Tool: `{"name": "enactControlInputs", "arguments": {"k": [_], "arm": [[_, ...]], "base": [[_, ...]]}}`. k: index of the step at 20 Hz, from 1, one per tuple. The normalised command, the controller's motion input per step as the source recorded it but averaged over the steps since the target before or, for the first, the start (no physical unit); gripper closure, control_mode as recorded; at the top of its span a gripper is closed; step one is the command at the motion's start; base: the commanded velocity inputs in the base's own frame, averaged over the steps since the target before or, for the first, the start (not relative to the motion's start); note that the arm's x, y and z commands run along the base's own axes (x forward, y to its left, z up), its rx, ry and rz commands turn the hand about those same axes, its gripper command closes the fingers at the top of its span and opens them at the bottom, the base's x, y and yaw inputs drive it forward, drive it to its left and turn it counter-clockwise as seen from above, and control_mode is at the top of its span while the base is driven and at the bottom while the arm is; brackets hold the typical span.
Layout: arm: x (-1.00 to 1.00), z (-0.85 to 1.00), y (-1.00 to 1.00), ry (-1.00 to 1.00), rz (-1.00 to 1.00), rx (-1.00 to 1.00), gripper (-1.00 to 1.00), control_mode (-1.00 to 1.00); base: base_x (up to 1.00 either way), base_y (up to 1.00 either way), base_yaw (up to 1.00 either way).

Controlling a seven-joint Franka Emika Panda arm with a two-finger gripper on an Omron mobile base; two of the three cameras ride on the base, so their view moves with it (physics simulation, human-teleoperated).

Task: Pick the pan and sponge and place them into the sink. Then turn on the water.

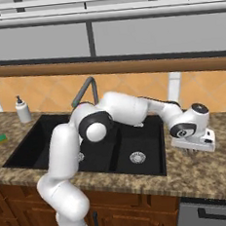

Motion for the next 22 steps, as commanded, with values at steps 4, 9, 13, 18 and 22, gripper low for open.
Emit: {"name": "enactControlInputs", "arguments": {"k": [4,9,13,18,22], "arm": [[-0.54,0.28,1.0,-0.02,0.2,-0.1,1.0,-1.0],[-0.65,0.28,1.0,0.0,0.31,-0.08,1.0,-1.0],[-0.73,0.4,1.0,0.0,0.31,-0.04,1.0,-1.0],[-0.29,0.2,1.0,0.0,0.23,-0.07,1.0,-1.0],[0.0,0.19,1.0,0.0,0.15,-0.11,1.0,-1.0]], "base": [[0.0,0.0,0.0],[0.0,0.0,0.0],[0.0,0.0,0.0],[0.0,0.0,0.0],[0.0,0.0,0.0]]}}
